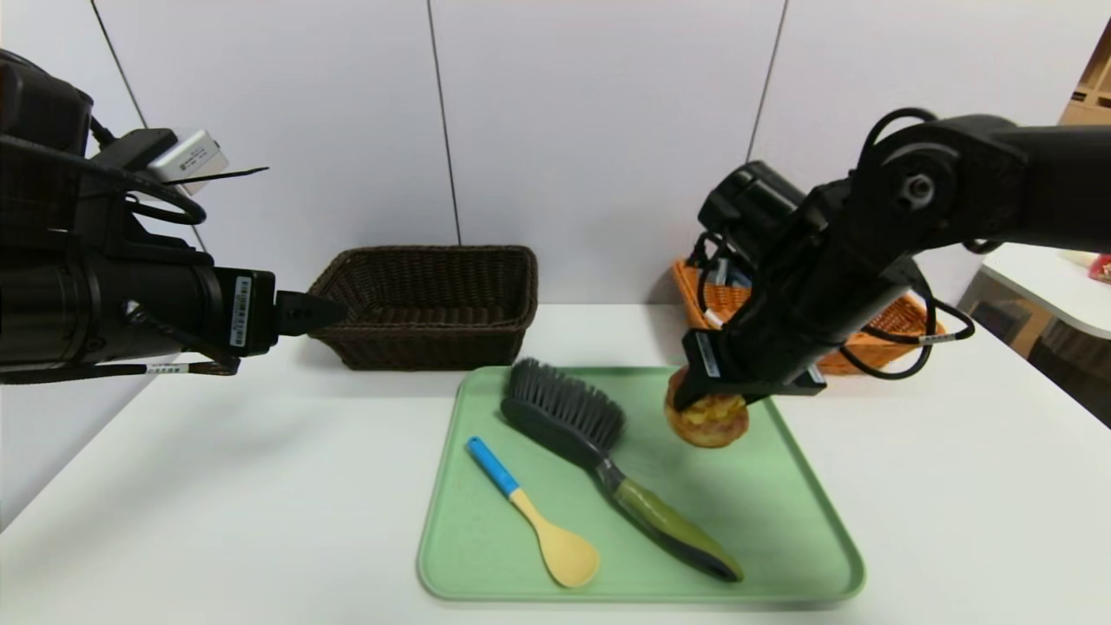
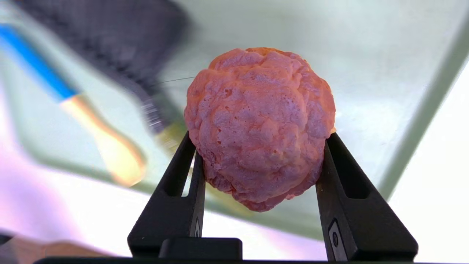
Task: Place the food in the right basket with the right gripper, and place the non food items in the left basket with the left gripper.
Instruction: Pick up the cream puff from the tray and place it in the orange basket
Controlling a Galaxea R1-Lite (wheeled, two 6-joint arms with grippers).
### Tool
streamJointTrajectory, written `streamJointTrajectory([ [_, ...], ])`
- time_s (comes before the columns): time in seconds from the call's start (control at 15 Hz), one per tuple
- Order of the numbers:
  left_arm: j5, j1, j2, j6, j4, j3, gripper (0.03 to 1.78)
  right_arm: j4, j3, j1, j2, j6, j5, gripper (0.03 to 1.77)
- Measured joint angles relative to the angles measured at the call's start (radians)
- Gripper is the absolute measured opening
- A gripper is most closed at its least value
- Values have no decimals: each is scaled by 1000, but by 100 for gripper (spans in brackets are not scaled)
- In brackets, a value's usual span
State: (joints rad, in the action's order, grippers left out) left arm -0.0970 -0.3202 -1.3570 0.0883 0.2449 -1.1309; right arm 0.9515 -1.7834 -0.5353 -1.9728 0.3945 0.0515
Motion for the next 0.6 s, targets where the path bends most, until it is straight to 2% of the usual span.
streamJointTrajectory([
  [0.13,0,0,1,0,0,2,169,-2,-55,-10,49,-1,7,84],
  [0.27,0,0,2,0,-1,5,169,-11,-131,5,79,-4,-12,84],
  [0.47,0,0,3,0,0,6,169,-111,-168,96,96,-57,-104,84],
  [0.6,0,0,4,0,0,8,169,-194,-171,183,85,-70,-121,84],
])
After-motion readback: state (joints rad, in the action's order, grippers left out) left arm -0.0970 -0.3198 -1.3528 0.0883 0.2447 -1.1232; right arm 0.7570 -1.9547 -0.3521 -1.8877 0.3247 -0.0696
